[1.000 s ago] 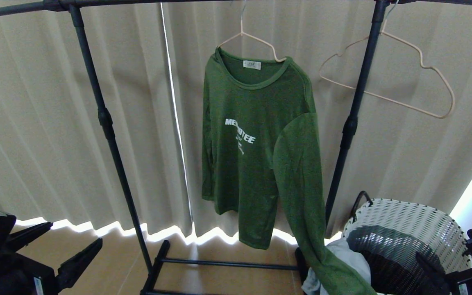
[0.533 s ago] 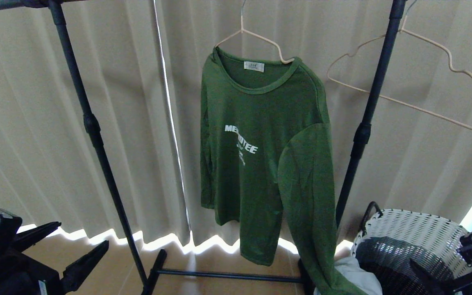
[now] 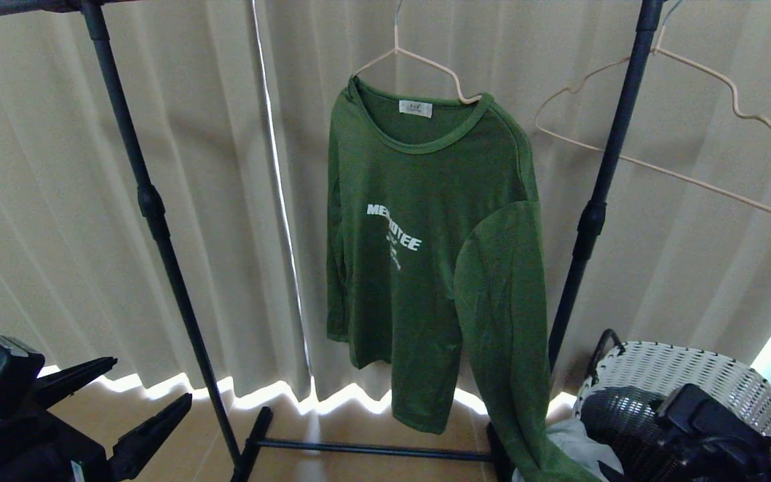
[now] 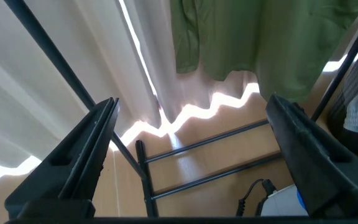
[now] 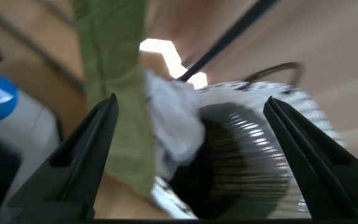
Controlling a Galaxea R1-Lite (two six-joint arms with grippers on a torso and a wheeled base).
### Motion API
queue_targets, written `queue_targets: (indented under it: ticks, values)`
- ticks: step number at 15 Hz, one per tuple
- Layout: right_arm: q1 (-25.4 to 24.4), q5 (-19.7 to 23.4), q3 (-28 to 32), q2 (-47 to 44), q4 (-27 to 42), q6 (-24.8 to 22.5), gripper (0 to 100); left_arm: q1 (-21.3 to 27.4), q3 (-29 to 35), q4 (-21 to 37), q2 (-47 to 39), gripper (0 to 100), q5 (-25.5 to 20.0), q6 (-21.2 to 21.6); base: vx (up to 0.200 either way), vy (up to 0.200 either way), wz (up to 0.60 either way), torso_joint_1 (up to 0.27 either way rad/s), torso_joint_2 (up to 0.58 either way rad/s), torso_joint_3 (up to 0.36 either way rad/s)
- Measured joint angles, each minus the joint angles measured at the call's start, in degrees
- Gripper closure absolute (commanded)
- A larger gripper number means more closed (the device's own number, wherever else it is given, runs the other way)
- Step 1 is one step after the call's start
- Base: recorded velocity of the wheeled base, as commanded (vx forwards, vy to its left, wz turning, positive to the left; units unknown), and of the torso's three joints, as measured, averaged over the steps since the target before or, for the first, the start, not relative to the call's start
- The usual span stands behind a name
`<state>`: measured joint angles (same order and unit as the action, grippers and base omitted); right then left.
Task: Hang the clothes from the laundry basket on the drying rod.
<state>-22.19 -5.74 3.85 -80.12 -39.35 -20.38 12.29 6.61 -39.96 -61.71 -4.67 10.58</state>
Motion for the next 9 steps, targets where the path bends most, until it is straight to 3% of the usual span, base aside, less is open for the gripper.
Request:
queue_targets:
  ticks: [4,9]
  values:
    - [-1.1,-1.0,7.6,-13.9,-0.8,1.8,0,0.0,-0.1,0.0,-0.2,0,0.0,0.0,0.000,0.000,0.00,0.000,0.00,0.000]
    - [-6.1,-0.9,18.2,-25.0,-8.0,11.0,0,-0.1,-0.1,0.0,-0.3,0,0.0,-0.3,0.000,0.000,0.00,0.000,0.00,0.000]
